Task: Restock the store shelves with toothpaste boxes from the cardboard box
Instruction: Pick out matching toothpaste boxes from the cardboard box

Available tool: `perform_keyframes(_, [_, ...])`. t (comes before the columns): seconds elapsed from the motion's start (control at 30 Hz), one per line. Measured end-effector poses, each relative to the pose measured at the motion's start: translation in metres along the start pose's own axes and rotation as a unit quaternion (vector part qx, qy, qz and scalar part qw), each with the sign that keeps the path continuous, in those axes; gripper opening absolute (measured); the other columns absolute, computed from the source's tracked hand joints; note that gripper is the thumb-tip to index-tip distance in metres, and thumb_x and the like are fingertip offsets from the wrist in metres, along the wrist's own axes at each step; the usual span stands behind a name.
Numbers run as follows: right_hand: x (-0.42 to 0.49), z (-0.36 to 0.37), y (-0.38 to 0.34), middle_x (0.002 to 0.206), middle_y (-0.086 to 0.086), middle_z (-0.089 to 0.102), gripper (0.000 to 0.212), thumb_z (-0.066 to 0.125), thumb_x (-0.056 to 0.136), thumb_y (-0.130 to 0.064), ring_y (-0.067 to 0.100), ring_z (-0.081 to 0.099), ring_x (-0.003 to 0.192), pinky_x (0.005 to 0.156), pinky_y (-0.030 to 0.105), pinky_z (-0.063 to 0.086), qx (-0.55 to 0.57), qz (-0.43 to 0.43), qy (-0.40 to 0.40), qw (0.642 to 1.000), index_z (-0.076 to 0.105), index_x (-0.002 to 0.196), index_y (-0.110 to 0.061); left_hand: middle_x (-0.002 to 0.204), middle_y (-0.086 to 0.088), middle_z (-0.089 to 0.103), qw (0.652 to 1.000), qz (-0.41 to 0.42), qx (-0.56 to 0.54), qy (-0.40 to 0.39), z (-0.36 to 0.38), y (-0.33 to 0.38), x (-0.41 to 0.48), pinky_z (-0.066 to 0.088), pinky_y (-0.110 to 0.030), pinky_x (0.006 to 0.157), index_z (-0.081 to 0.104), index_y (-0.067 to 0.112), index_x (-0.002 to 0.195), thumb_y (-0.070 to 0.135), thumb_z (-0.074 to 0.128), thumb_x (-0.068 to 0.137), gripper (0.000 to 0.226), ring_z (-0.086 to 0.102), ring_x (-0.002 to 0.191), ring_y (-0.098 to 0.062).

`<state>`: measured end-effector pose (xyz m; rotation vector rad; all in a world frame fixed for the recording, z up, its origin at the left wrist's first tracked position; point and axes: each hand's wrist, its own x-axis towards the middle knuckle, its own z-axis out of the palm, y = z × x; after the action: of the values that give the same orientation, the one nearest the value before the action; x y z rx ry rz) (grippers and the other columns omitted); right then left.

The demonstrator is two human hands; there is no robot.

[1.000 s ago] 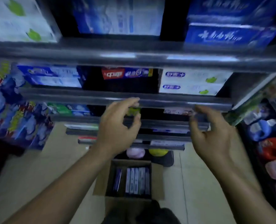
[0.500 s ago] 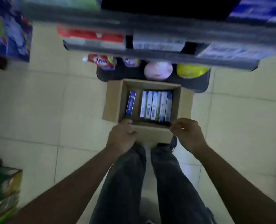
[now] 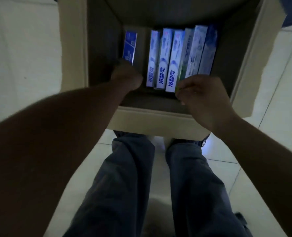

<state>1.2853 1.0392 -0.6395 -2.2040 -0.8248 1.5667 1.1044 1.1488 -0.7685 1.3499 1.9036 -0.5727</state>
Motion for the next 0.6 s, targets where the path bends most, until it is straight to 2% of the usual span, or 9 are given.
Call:
perform_keyframes(0.07, [0.01,0.006,0.011,0.08,-0.007,0.069,0.01,0.067,0.087,-0.011,0.008,0.063,0.078,0.07,0.018,0.042,-0.01,-0.017,-0.004,1.0,0.074,0.092,-0.017,0.155,-0.018,0.044,1.0,-0.02,0.011,-0.012,0.015,0.0,0.033,0.044,-0.041,0.11,0.029,0.004,0.156,0.028,0.073,0.09,0.083,0.046,0.141,-0.035])
perform_keyframes(0.2, [0.021,0.012,0.028,0.084,-0.006,0.073,0.014,0.071,0.09,-0.013,0.008,0.068,0.084,0.079,0.023,0.052,0.014,-0.013,-0.001,1.0,0.075,0.1,-0.021,0.16,-0.02,0.033,0.998,-0.04,0.038,0.0,0.038,0.005,0.07,0.039,-0.043,0.116,0.02,0.001,0.159,0.026,0.071,0.093,0.087,0.037,0.146,-0.037])
perform_keyframes(0.27, [0.023,0.012,0.035,0.087,-0.01,0.073,0.016,0.073,0.089,-0.015,0.007,0.069,0.09,0.086,0.024,0.053,0.014,-0.011,0.005,1.0,0.076,0.103,-0.021,0.157,-0.02,0.038,0.998,-0.019,0.057,0.007,0.042,0.007,0.076,0.042,-0.043,0.114,0.03,-0.002,0.155,0.023,0.072,0.093,0.079,0.041,0.144,-0.037])
perform_keyframes(0.4, [0.024,0.009,0.041,0.081,-0.011,0.073,0.015,0.073,0.088,-0.016,0.005,0.068,0.084,0.079,0.021,0.051,0.011,0.007,0.011,1.0,0.076,0.1,-0.024,0.15,-0.015,0.052,0.999,-0.019,0.018,0.026,0.043,0.009,0.072,0.047,-0.036,0.104,0.048,0.007,0.148,0.029,0.078,0.091,0.068,0.051,0.138,-0.031])
perform_keyframes(0.47, [0.023,0.003,0.035,0.076,-0.007,0.073,0.012,0.074,0.086,-0.015,0.01,0.068,0.077,0.075,0.03,0.052,0.018,0.02,0.015,1.0,0.077,0.09,-0.025,0.144,-0.011,0.059,1.0,0.013,-0.019,0.012,0.035,0.009,0.054,0.049,-0.032,0.097,0.056,0.014,0.143,0.033,0.079,0.088,0.063,0.057,0.131,-0.027])
perform_keyframes(0.53, [0.022,-0.005,0.022,0.073,0.001,0.074,0.014,0.073,0.085,-0.011,0.017,0.07,0.075,0.078,0.042,0.058,0.055,0.044,0.037,0.997,0.076,0.08,-0.024,0.135,-0.008,0.066,0.997,0.069,-0.018,-0.003,0.018,0.009,0.027,0.049,-0.029,0.091,0.063,0.018,0.135,0.039,0.08,0.083,0.058,0.064,0.122,-0.026])
perform_keyframes(0.6, [0.024,-0.012,0.006,0.077,0.007,0.075,0.015,0.072,0.085,-0.008,0.019,0.069,0.071,0.081,0.051,0.059,0.098,0.058,0.066,0.991,0.075,0.086,-0.022,0.126,-0.009,0.068,0.991,0.133,0.009,0.002,-0.005,0.004,-0.004,0.049,-0.029,0.087,0.065,0.019,0.123,0.039,0.082,0.077,0.052,0.065,0.115,-0.029])
